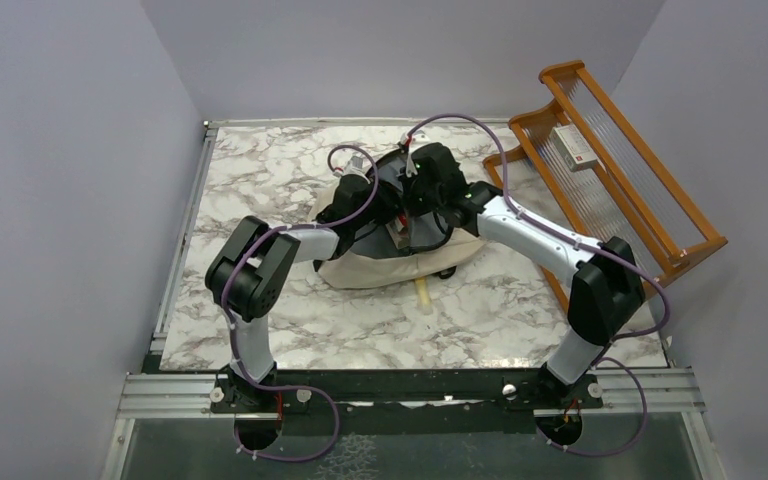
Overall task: Pack the student bag
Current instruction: Place the book in the student bag, then zip the student bag at the center of the board.
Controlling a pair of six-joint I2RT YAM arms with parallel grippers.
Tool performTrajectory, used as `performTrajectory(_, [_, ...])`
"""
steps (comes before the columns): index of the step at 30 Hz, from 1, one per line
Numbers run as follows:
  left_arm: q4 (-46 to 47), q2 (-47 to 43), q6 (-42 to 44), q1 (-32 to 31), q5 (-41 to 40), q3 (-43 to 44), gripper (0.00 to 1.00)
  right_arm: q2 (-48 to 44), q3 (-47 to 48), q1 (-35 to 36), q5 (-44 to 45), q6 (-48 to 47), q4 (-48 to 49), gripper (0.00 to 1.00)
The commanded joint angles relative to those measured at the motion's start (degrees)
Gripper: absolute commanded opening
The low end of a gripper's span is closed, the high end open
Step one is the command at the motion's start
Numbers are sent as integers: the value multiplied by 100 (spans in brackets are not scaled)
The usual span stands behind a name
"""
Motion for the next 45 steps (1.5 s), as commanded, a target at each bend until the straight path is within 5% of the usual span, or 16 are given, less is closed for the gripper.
performTrajectory(1, [520,-32,146,-34,-70,69,31,-346,-105,28,-108,97,292,1])
performTrajectory(5, [492,-71,379,-35,43,84,51,-377,-196,27,-117,80,296,1])
performTrajectory(14, [112,-514,957,-35,59,-107,72,-380,-308,18,-178,30,254,0])
performTrajectory(20, [-808,-978,1594,-26,-171,-38,98,-351,-380,18,-162,-8,213,1])
performTrajectory(29, [-2507,-1972,2363,7,-623,-140,99,-371,-427,18,-141,-97,164,1])
performTrajectory(39, [-3842,-4803,2446,106,-1521,-1909,99,-320,-359,18,-538,-614,-261,6])
performTrajectory(45, [-4254,-4936,2703,617,-1588,-2259,98,-176,-262,18,-1260,-831,-661,17])
